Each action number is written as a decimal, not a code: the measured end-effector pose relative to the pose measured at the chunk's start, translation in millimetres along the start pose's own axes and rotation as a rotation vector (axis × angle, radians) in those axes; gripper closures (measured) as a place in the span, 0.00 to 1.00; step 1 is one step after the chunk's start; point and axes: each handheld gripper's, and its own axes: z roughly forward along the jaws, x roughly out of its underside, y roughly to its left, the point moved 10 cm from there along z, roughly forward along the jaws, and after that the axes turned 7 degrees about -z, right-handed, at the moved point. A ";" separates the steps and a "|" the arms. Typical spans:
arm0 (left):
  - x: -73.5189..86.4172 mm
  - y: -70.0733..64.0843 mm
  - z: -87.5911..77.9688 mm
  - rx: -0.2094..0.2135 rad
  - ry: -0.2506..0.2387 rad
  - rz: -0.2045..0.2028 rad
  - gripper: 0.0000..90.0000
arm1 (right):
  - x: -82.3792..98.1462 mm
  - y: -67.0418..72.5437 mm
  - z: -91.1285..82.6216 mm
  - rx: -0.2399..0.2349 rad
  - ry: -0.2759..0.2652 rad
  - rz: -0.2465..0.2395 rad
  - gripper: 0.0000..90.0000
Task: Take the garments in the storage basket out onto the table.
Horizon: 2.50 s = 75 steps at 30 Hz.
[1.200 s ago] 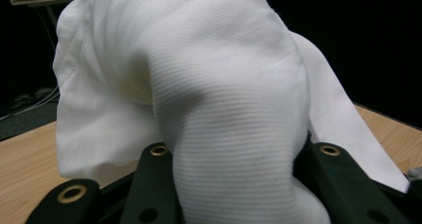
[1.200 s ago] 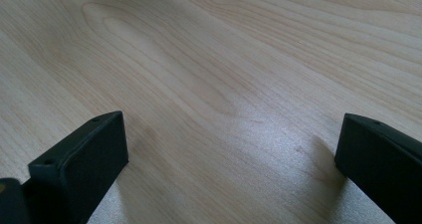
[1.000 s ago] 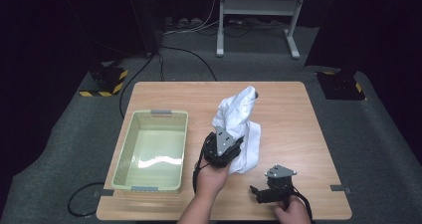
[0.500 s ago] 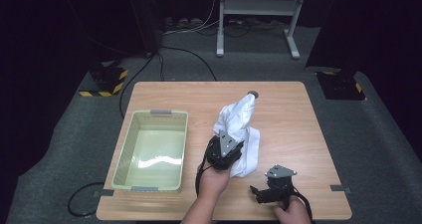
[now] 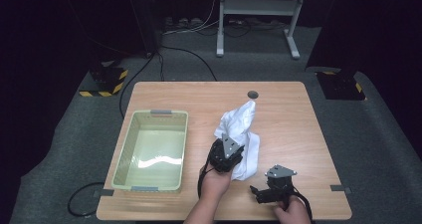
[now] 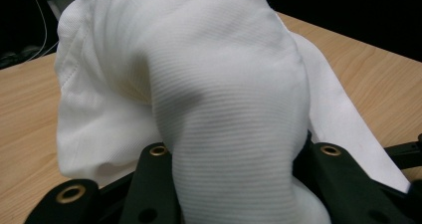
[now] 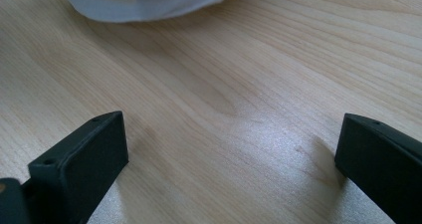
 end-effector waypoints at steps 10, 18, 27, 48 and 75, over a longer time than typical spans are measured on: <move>14.6 7.3 11.6 -0.023 0.056 0.007 0.69 | 0.0 -0.1 0.0 0.001 0.000 0.000 0.00; 26.6 11.5 21.1 -0.034 0.104 0.011 0.69 | 0.0 -0.1 0.0 0.001 0.000 0.000 0.00; 33.7 11.9 28.6 -0.036 0.148 0.016 0.66 | 0.0 0.0 0.0 0.000 0.000 0.000 0.00; 56.7 12.1 42.8 -0.033 0.256 0.046 0.62 | 0.0 -0.1 0.0 0.001 0.000 0.000 0.00; 42.9 14.4 32.3 -0.025 0.222 0.005 0.11 | -0.1 -0.1 0.0 0.000 0.000 0.000 0.00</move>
